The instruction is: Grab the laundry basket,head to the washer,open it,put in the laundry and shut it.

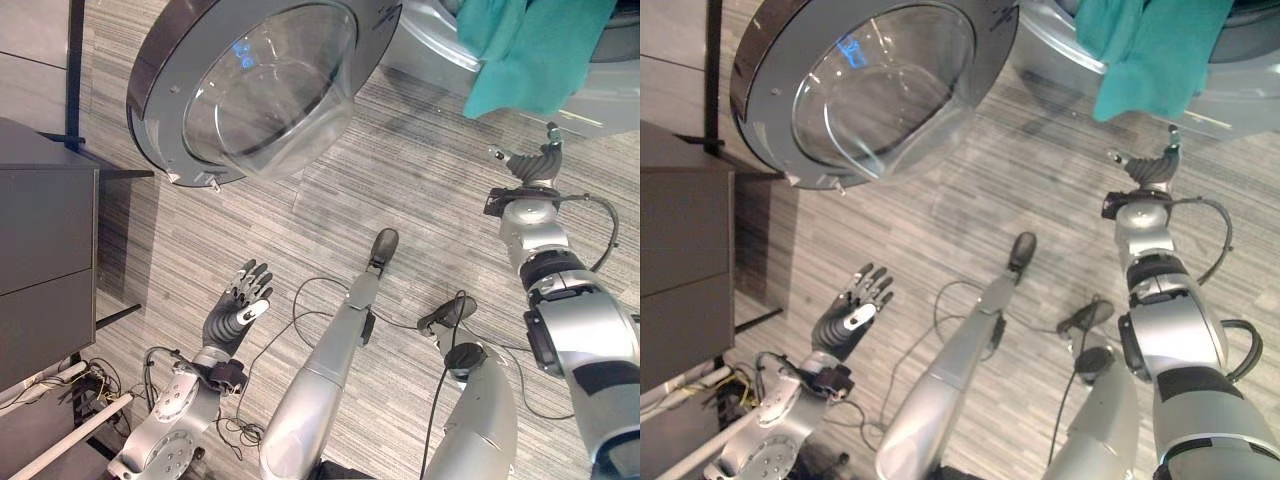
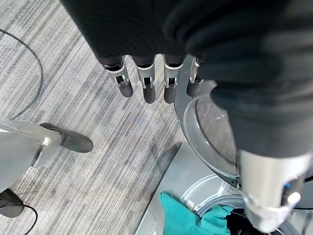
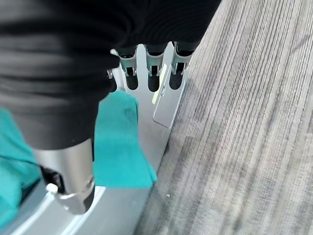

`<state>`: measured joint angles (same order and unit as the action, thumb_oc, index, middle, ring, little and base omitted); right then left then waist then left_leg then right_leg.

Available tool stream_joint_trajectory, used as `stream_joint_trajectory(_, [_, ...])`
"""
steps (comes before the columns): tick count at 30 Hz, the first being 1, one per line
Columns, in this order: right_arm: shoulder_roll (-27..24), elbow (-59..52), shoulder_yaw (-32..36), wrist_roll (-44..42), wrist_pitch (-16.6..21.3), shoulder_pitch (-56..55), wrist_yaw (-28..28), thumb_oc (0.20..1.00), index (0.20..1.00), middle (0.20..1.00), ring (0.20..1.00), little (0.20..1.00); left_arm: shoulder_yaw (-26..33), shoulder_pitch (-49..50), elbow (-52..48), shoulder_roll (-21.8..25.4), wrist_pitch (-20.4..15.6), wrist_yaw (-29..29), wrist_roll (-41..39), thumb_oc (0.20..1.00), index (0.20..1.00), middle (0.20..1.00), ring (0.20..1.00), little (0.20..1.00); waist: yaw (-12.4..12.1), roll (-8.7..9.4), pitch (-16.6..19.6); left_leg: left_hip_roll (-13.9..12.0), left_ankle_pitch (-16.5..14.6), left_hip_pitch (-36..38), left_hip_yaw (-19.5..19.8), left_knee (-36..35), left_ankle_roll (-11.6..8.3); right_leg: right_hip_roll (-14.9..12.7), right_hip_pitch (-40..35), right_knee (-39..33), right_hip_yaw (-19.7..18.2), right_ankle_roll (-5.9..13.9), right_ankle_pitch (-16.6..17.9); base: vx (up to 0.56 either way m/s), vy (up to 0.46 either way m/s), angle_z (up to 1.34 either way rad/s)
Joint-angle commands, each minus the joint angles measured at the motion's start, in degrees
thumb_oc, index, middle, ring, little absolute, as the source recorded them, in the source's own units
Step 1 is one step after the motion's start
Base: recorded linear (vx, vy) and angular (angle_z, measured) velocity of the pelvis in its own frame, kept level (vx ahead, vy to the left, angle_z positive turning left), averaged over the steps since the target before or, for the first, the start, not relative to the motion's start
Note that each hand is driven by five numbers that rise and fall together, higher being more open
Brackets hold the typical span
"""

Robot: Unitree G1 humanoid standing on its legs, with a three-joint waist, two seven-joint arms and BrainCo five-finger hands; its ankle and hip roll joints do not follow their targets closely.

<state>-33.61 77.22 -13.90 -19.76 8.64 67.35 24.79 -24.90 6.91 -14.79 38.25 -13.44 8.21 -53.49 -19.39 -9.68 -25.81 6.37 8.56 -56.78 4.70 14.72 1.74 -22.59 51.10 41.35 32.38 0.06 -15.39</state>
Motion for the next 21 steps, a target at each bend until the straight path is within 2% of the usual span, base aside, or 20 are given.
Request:
stream_joint_trajectory(1, [-5.1,-1.6,-0.8,-2.4,0.8,-2.1,-0.1,1.0,1.0,1.0,1.0,1.0,0.1,1.0,-2.3,0.3,-0.6,-0.6,1.3,1.0,1.0,1.0,1.0,1.0,-1.3,-3.46,0.1,2.6,-8.6,0.1,-3.9,-0.4,2.79,2.7,-2.3,1.3,-2.3,1.42,-4.6,0.02,-0.009,0.06])
stream_joint_trajectory(9, [-12.0,1.4,1.0,-5.3,0.4,1.7,2.0,1.0,1.0,1.0,1.0,1.0,-0.4,0.6,-1.8,-0.4,0.0,-0.3,1.4,1.0,1.0,1.0,1.0,1.0,-1.7,-5.51,1.1,3.1,-8.7,-2.4,-4.2,0.9,2.69,1.4,0.8,4.2,-3.6,1.3,-5.9,0.01,-0.002,0.02])
stream_joint_trajectory(21, [-14.1,2.4,-1.5,-7.2,0.4,6.9,0.0,1.0,1.0,1.0,1.0,1.0,-0.7,0.1,-1.8,0.1,-0.2,-1.6,0.6,1.0,1.0,1.0,1.0,1.0,-1.8,-6.35,1.8,3.5,-9.3,-3.9,-4.8,2.1,2.98,0.5,3.8,6.7,-5.8,1.57,-5.9,0.0,0.005,0.01])
